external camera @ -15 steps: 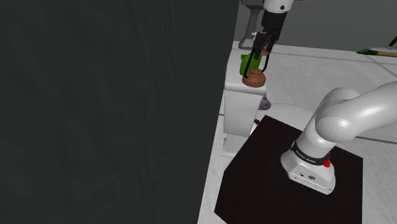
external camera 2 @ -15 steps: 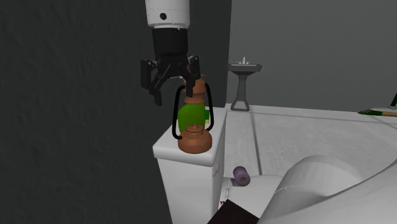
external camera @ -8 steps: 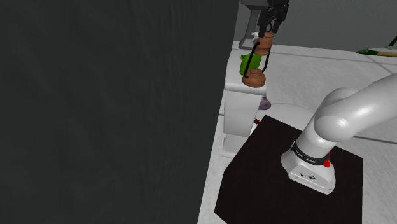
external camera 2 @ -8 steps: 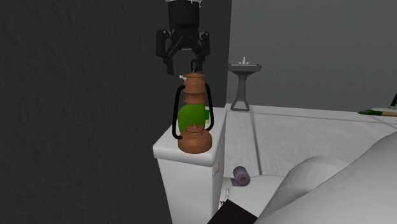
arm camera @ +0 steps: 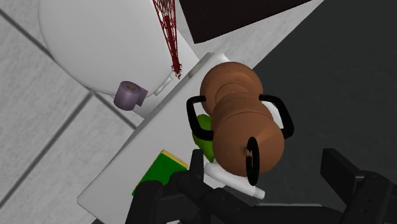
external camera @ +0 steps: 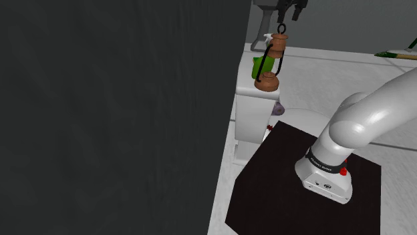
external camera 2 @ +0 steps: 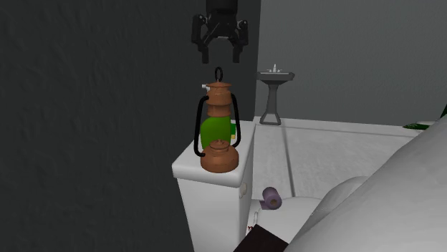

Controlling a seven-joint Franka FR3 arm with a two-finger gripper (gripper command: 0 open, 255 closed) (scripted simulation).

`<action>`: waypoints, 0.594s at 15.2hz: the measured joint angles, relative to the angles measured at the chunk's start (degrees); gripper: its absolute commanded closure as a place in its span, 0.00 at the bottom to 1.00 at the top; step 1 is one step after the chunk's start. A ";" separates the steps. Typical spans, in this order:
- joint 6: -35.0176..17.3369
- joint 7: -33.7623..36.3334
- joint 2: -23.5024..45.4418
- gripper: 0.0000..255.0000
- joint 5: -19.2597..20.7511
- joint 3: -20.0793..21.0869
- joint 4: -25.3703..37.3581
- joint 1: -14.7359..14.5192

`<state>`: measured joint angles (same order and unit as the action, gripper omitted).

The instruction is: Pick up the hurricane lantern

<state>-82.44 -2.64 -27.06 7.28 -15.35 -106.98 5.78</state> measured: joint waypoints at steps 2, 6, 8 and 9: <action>-1.20 0.07 -0.42 0.00 0.11 -0.10 -1.63 0.10; -4.07 0.26 -1.55 0.00 0.40 -0.25 -5.64 0.29; -4.41 0.34 -1.68 1.00 0.41 -0.22 -6.10 0.29; -4.45 0.35 -1.71 1.00 0.42 -0.21 -6.17 0.29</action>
<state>-86.89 -2.29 -28.77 7.69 -15.56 -113.15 6.08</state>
